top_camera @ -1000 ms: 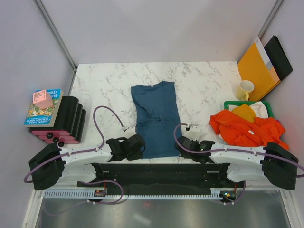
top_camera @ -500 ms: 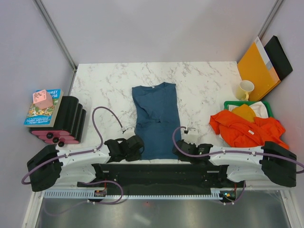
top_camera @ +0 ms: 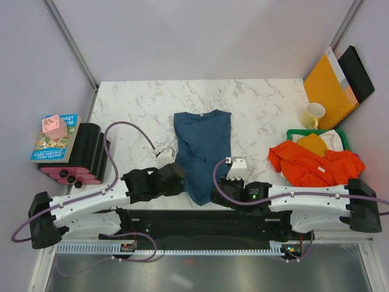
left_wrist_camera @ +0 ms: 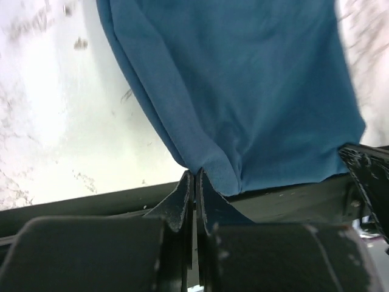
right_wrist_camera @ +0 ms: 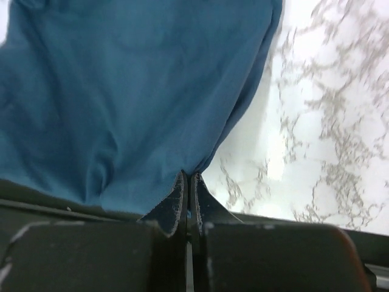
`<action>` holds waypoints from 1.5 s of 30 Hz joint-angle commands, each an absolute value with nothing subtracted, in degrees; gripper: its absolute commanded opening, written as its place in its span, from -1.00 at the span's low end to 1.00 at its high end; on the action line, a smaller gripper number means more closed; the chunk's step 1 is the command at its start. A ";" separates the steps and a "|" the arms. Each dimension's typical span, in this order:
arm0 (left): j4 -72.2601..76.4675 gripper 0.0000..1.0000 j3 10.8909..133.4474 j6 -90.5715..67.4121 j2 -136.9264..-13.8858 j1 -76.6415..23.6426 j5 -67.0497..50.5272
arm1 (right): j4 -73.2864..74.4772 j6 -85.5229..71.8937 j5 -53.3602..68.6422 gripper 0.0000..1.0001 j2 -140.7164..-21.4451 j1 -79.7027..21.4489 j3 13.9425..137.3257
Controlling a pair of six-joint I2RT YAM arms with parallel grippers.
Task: Fold and stack the t-shirts
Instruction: Fold the tshirt
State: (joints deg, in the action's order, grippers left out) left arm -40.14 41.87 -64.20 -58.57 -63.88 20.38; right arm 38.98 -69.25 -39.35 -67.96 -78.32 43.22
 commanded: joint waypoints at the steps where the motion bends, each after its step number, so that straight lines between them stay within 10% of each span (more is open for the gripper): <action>1: -43.86 -0.96 49.82 -60.83 -58.53 -63.81 28.91 | 41.13 -64.70 -46.14 -1.00 -68.81 -73.58 49.30; 17: -30.59 -0.96 60.79 -39.13 -73.20 -38.33 23.73 | 22.25 -39.03 -38.59 -1.00 -85.75 -43.78 63.62; 45: -27.07 -0.96 95.80 -32.78 -113.46 -23.82 15.29 | 17.14 -32.87 -30.15 -1.00 -122.94 -28.48 97.89</action>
